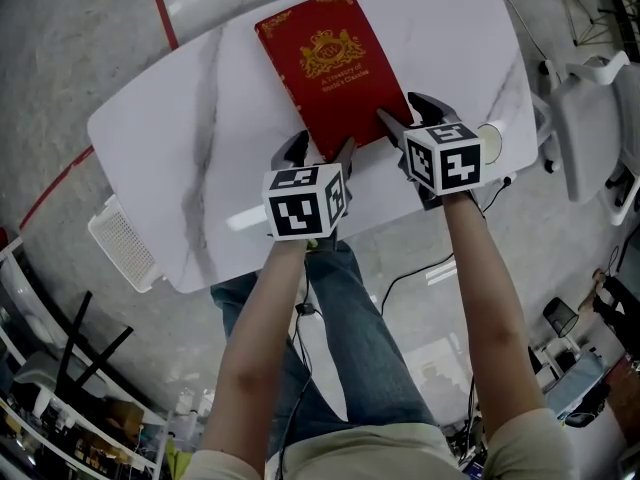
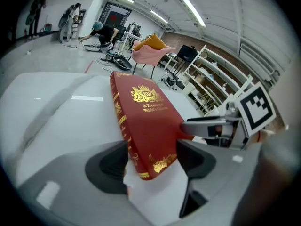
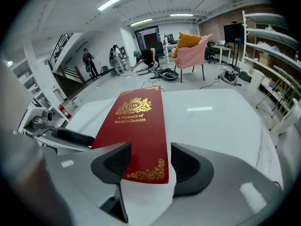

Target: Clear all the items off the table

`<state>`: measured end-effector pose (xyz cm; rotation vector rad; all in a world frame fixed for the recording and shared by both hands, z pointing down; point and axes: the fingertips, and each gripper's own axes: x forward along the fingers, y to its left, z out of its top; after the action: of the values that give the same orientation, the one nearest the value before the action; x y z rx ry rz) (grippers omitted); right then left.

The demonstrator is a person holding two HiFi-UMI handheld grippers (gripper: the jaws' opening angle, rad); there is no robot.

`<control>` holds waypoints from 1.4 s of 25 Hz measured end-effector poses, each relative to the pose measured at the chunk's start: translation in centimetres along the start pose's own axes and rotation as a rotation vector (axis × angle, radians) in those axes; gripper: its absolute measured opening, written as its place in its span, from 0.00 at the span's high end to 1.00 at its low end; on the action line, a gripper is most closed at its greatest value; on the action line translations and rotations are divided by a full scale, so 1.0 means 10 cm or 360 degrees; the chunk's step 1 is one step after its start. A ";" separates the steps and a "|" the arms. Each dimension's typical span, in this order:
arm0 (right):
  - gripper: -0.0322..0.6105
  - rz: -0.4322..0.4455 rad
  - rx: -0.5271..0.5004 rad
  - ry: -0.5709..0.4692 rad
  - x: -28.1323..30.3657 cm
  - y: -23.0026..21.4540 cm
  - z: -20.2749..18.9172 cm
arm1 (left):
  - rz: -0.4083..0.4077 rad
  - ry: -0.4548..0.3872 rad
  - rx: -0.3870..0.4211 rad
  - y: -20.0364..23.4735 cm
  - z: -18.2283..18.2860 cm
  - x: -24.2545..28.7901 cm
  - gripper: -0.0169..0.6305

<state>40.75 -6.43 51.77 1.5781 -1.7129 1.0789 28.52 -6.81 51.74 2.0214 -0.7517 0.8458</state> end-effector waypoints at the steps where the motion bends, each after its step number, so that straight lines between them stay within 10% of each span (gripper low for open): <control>1: 0.53 0.0009 -0.0006 0.0008 0.02 0.00 -0.01 | -0.0006 0.0006 -0.0006 -0.01 0.00 0.02 0.48; 15: 0.43 0.0180 0.0137 0.0003 0.15 -0.07 -0.06 | -0.0057 0.0082 -0.0031 0.04 -0.07 0.28 0.36; 35: 0.56 0.0260 0.0202 -0.0016 0.12 0.08 -0.08 | -0.0158 0.0119 -0.0065 0.06 -0.10 0.26 0.36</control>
<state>39.72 -6.42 52.99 1.5418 -1.8379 1.2844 29.36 -6.81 54.51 1.9630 -0.6166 0.8370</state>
